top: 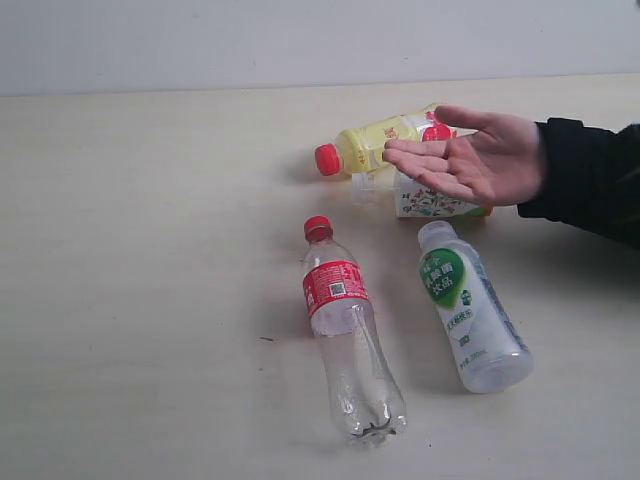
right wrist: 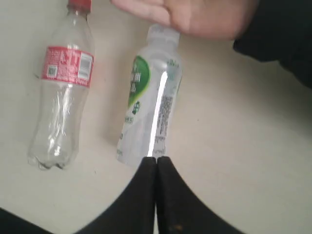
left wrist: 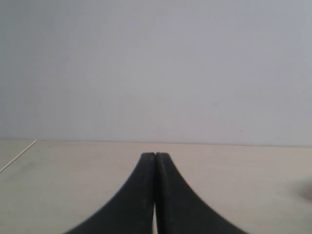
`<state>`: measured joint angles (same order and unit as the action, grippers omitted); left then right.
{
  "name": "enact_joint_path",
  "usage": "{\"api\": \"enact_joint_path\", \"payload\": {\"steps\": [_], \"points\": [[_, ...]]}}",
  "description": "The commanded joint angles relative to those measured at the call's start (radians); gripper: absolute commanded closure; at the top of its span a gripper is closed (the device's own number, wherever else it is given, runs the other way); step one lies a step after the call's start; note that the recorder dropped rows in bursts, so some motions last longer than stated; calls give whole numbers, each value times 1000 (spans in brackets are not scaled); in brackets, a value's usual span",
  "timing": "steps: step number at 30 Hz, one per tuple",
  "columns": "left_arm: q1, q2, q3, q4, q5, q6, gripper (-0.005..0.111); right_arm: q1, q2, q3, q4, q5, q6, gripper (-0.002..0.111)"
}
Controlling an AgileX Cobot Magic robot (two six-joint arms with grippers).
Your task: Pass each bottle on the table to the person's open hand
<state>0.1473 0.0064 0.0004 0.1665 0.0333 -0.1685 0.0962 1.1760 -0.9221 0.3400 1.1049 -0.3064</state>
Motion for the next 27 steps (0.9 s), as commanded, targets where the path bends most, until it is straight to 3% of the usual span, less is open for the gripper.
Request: {"api": "enact_joint_path", "payload": {"steps": [1, 6, 11, 18, 24, 27], "points": [[3, -6, 0, 6, -2, 4, 107, 134, 92, -12, -128, -14, 97, 108], [3, -6, 0, 6, -2, 4, 107, 318, 187, -13, -264, -76, 250, 108], [3, -6, 0, 6, -2, 4, 107, 404, 285, -20, -347, -113, 362, 107], [3, -6, 0, 6, -2, 4, 107, 428, 396, -54, -340, -112, 400, 85], [3, -6, 0, 6, -2, 4, 107, 428, 427, -54, -340, -167, 377, 81], [3, -6, 0, 6, -2, 4, 107, 428, 436, -54, -340, -184, 386, 68]]}}
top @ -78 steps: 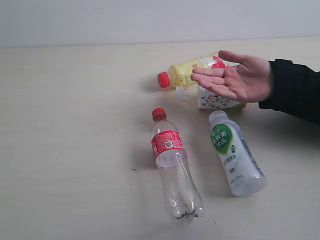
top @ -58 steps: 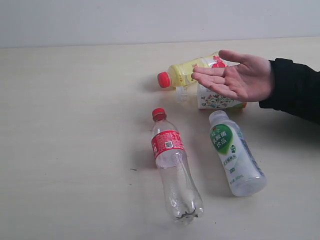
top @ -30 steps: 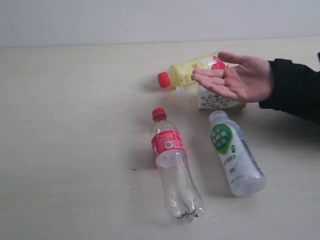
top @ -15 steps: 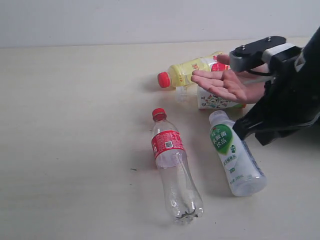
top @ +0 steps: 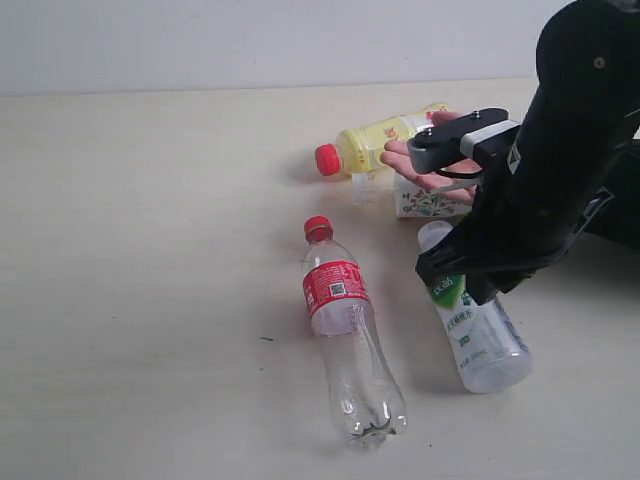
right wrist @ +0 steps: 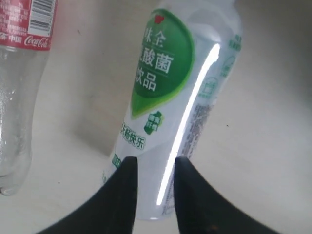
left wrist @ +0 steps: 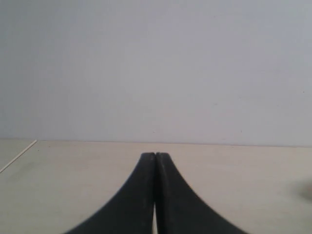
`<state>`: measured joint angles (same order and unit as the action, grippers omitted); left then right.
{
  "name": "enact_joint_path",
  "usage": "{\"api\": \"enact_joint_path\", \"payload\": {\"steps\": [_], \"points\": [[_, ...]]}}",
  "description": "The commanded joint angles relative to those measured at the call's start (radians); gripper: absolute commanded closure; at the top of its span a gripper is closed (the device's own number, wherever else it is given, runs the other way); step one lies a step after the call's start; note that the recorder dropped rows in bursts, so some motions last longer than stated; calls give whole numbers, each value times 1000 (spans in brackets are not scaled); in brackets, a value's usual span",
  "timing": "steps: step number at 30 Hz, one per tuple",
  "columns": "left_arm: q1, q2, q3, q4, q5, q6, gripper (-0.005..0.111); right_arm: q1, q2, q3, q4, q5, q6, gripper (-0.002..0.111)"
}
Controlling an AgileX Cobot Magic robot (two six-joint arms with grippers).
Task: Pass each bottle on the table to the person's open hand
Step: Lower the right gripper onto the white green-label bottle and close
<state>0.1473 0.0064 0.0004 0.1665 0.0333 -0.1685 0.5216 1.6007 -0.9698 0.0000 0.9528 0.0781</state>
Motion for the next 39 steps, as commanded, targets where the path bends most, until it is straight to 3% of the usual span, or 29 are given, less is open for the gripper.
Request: {"api": "enact_joint_path", "payload": {"steps": [1, 4, 6, 18, 23, 30, 39], "points": [[3, -6, 0, 6, -2, 4, 107, 2, 17, -6, 0, -35, 3, 61], [3, -6, 0, 6, -2, 4, 107, 2, 43, -6, 0, -35, 23, 41], [3, -6, 0, 6, -2, 4, 107, 2, 70, -6, 0, -45, 37, 36], [3, -6, 0, 6, -2, 4, 107, 2, 220, -6, -89, -135, 161, 38], [3, -6, 0, 6, -2, 4, 107, 2, 234, -6, -87, -160, 161, 49], [3, -6, 0, 6, -2, 4, 107, 2, 234, -6, -87, -147, 161, 108], [3, -6, 0, 6, -2, 4, 107, 2, 199, -6, -61, -136, 161, 108]]}}
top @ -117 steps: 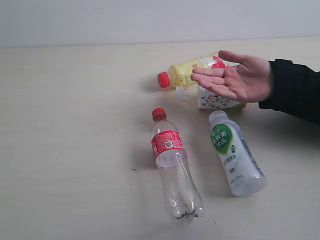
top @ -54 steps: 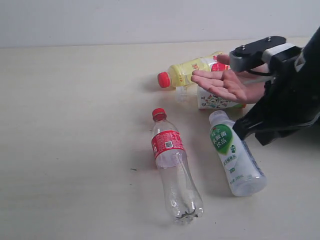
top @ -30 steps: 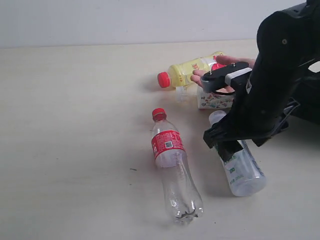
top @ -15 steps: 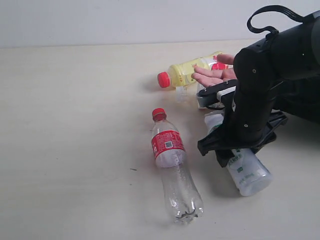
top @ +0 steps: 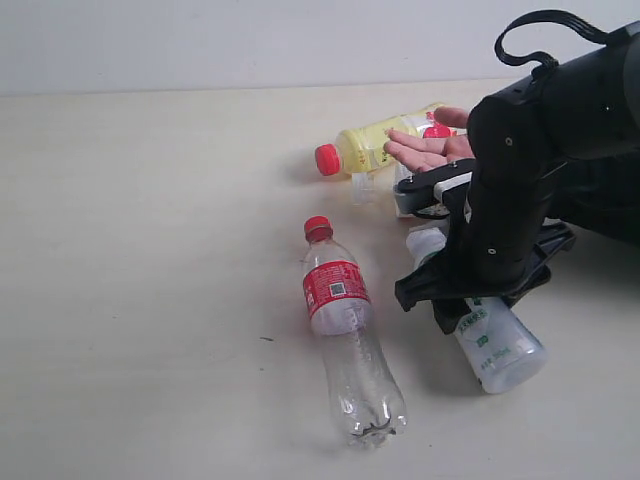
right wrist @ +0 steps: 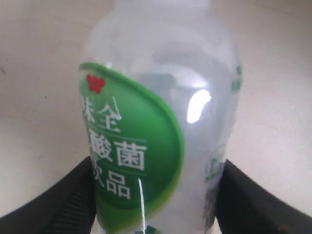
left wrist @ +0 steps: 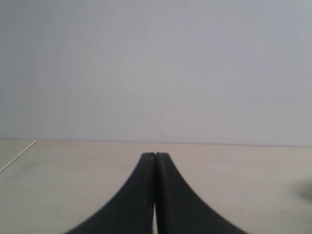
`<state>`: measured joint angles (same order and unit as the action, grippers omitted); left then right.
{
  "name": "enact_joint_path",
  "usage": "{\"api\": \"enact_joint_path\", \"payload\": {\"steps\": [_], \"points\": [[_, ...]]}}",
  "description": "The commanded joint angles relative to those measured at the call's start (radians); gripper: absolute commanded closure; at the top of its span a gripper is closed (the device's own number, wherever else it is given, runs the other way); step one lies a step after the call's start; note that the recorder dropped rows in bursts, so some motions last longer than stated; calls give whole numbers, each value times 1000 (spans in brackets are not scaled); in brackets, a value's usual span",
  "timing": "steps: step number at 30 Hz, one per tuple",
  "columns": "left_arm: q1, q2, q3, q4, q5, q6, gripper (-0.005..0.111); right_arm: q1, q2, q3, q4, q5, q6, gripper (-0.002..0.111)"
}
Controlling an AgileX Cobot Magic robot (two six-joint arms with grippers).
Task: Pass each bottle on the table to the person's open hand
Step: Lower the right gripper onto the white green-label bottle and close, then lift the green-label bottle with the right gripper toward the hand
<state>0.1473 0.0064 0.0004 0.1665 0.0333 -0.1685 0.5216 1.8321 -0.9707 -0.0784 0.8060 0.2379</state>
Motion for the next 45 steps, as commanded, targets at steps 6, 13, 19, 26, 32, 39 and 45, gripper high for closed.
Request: {"api": "enact_joint_path", "payload": {"steps": [6, 13, 19, 26, 32, 39, 45], "points": [[3, -6, 0, 6, -2, 4, 107, 2, -147, -5, 20, 135, 1, 108], [3, -6, 0, 6, -2, 4, 107, 2, -321, -5, 44, 240, -2, 108], [3, -6, 0, 6, -2, 4, 107, 2, -428, -146, 44, 415, 18, 108], [3, -6, 0, 6, -2, 4, 107, 2, -368, -338, 21, 415, 33, 108], [3, -6, 0, 6, -2, 4, 107, -52, -232, -433, 78, 415, -31, 108], [3, -6, 0, 6, -2, 4, 107, -117, -125, -443, 60, 415, -81, 108], [3, -6, 0, 6, -2, 4, 107, -149, -74, -443, 42, 415, -105, 108]]}}
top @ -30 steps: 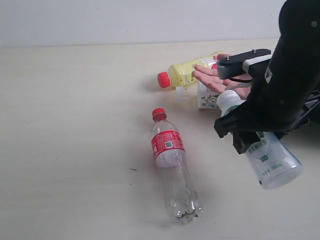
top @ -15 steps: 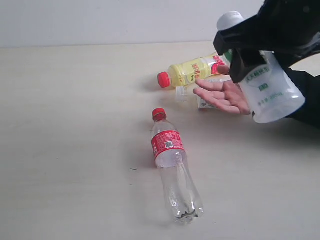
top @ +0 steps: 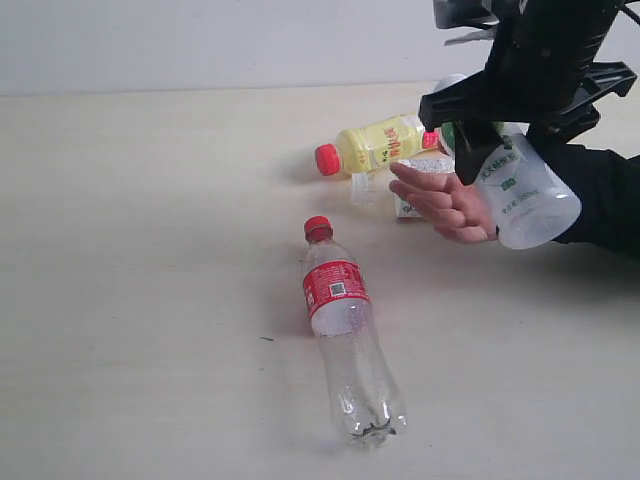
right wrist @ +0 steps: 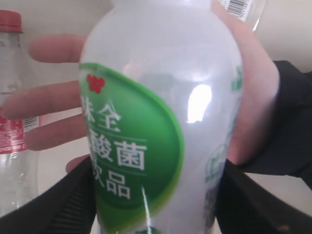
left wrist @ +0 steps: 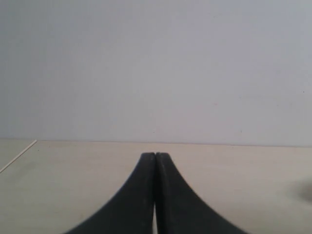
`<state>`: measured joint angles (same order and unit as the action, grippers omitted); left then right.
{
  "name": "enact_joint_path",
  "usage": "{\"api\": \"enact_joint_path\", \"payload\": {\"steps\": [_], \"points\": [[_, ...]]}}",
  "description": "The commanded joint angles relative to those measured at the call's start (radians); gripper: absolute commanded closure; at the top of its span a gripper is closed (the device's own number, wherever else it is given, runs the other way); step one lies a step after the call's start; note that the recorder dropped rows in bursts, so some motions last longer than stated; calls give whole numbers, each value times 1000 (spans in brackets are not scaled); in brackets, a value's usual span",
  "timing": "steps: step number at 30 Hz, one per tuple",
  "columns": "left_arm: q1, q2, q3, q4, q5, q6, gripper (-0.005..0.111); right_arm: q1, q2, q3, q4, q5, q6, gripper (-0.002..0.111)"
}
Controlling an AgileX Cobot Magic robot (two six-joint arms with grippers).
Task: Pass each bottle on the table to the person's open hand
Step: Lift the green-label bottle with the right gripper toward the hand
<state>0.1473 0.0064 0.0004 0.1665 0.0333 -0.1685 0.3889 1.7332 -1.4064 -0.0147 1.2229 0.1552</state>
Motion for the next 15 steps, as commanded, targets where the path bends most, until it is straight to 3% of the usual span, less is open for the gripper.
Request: {"api": "enact_joint_path", "payload": {"steps": [1, 15], "points": [[3, -6, 0, 6, -2, 4, 107, -17, 33, -7, -33, -2, -22, 108], [3, -6, 0, 6, -2, 4, 107, -17, 103, -7, -48, -2, -25, 108]]}}
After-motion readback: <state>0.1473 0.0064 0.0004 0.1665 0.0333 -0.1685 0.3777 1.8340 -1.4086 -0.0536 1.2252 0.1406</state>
